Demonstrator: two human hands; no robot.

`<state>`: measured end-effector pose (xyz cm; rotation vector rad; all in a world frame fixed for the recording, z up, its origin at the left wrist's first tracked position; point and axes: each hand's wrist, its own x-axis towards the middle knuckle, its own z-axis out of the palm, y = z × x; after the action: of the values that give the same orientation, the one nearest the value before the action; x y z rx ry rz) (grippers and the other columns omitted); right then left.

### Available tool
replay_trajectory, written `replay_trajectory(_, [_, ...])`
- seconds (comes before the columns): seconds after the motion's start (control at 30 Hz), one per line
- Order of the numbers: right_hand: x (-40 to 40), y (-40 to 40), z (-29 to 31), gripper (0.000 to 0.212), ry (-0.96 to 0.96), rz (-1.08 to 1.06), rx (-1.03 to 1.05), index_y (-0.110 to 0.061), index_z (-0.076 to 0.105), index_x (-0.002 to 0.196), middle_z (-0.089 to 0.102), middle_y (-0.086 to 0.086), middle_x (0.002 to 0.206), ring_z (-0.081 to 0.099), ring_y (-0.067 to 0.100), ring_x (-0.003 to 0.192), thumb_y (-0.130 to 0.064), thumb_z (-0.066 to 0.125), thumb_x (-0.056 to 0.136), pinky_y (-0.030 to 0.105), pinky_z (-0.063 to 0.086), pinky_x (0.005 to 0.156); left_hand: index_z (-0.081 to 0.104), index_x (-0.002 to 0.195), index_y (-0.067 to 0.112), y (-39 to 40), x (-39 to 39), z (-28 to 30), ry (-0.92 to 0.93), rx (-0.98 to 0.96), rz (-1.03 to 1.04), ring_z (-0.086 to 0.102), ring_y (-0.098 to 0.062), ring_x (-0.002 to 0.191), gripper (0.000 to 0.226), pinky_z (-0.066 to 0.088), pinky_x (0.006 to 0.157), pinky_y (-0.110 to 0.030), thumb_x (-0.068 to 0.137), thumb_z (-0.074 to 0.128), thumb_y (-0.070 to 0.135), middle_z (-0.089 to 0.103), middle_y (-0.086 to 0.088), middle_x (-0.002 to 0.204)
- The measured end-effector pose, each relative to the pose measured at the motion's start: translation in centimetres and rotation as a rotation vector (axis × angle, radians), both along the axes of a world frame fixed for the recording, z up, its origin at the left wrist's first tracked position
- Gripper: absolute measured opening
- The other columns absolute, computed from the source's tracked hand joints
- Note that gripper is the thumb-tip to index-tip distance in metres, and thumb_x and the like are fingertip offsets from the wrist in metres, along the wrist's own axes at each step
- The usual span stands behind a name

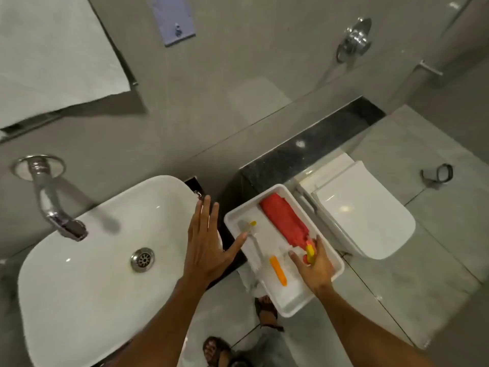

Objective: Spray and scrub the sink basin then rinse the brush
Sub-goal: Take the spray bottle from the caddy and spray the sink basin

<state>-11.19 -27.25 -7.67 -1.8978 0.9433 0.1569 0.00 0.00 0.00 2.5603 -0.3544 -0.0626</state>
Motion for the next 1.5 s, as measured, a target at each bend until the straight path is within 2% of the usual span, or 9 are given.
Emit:
replay_trajectory(0.13, [-0.7, 0.5, -1.3, 0.074, -0.118, -0.133, 0.140, -0.017, 0.047, 0.154, 0.067, -0.006, 0.130, 0.063, 0.023, 0.124, -0.021, 0.083, 0.089, 0.035, 0.048, 0.106, 0.019, 0.172, 0.019, 0.4, -0.9, -1.4, 0.012, 0.071, -0.021, -0.002, -0.022, 0.171, 0.107, 0.021, 0.134, -0.059, 0.093, 0.055, 0.082, -0.002, 0.001, 0.184])
replay_trajectory(0.37, [-1.3, 0.2, -3.7, 0.023, -0.216, -0.353, 0.167, -0.047, 0.075, 0.105, 0.079, -0.018, 0.101, 0.073, 0.000, 0.103, -0.038, 0.085, 0.086, 0.030, 0.056, 0.097, 0.010, 0.174, 0.025, -0.3, -1.4, -1.0, 0.043, 0.072, 0.017, -0.011, -0.015, 0.169, 0.106, 0.010, 0.135, -0.053, 0.093, 0.056, 0.078, -0.011, 0.008, 0.183])
replay_trajectory(0.53, [0.7, 0.9, -5.0, 0.012, -0.318, -0.435, 0.205, -0.035, 0.077, 0.106, 0.079, -0.015, 0.099, 0.074, 0.001, 0.098, -0.035, 0.077, 0.094, 0.032, 0.060, 0.096, 0.009, 0.174, 0.026, -0.5, -1.4, -0.7, 0.059, 0.077, 0.023, -0.015, -0.012, 0.168, 0.104, 0.002, 0.134, -0.046, 0.094, 0.052, 0.078, -0.014, 0.010, 0.182])
replay_trajectory(0.73, [1.5, 2.4, -5.1, 0.039, -0.279, -0.590, 0.307, -0.019, 0.073, 0.083, 0.062, -0.008, 0.070, 0.061, 0.017, 0.078, -0.058, 0.077, 0.087, 0.039, 0.056, 0.081, 0.015, 0.173, 0.024, -0.4, -1.3, -1.2, 0.033, 0.068, 0.016, -0.010, -0.016, 0.170, 0.101, 0.012, 0.136, -0.056, 0.096, 0.054, 0.075, -0.008, 0.006, 0.183])
replay_trajectory(0.87, [2.8, 3.2, -2.4, 0.049, -0.345, -0.612, 0.378, -0.016, 0.078, 0.110, 0.079, 0.002, 0.098, 0.074, 0.016, 0.092, -0.057, 0.083, 0.083, 0.032, 0.063, 0.087, 0.025, 0.171, 0.018, 0.0, -1.1, -1.7, -0.004, 0.054, -0.005, -0.003, -0.022, 0.171, 0.097, 0.019, 0.135, -0.059, 0.097, 0.058, 0.071, 0.001, -0.001, 0.184])
replay_trajectory(1.0, [4.3, 4.2, 3.1, 0.042, -0.459, -0.627, 0.458, -0.041, 0.079, 0.114, 0.081, -0.005, 0.114, 0.079, 0.010, 0.100, -0.057, 0.088, 0.076, 0.030, 0.065, 0.084, 0.031, 0.169, 0.017, 0.4, -1.1, -1.3, 0.008, 0.044, -0.009, 0.003, -0.021, 0.170, 0.094, 0.018, 0.136, -0.053, 0.099, 0.050, 0.076, 0.007, -0.001, 0.183])
replay_trajectory(1.23, [5.8, 7.7, 12.1, 0.027, -0.507, -0.259, 0.674, -0.030, 0.083, 0.100, 0.083, 0.005, 0.101, 0.082, 0.020, 0.085, -0.052, 0.082, 0.086, 0.035, 0.065, 0.069, 0.027, 0.170, 0.019, 3.1, -2.5, 1.4, 0.027, 0.020, 0.073, 0.011, -0.021, 0.169, 0.092, 0.017, 0.135, -0.042, 0.101, 0.032, 0.081, 0.015, -0.001, 0.182])
replay_trajectory(1.4, [6.9, 12.3, 17.0, 0.063, -0.408, 0.081, 0.762, -0.026, 0.069, 0.138, 0.071, 0.004, 0.138, 0.074, 0.022, 0.120, -0.056, 0.079, 0.084, 0.040, 0.060, 0.099, 0.031, 0.169, 0.018, 9.5, -3.7, 3.1, 0.069, 0.008, 0.233, 0.011, -0.019, 0.169, 0.090, 0.015, 0.135, -0.042, 0.103, 0.025, 0.080, 0.017, 0.002, 0.182])
replay_trajectory(1.5, [6.6, 16.9, 19.4, 0.042, -0.362, 0.331, 0.755, -0.039, 0.054, 0.141, 0.078, 0.011, 0.123, 0.075, 0.021, 0.117, -0.040, 0.066, 0.101, 0.033, 0.059, 0.100, 0.041, 0.164, 0.013, 15.0, -5.1, 3.5, 0.044, 0.004, 0.345, 0.022, -0.024, 0.167, 0.091, 0.021, 0.134, -0.043, 0.102, 0.028, 0.078, 0.029, -0.004, 0.178])
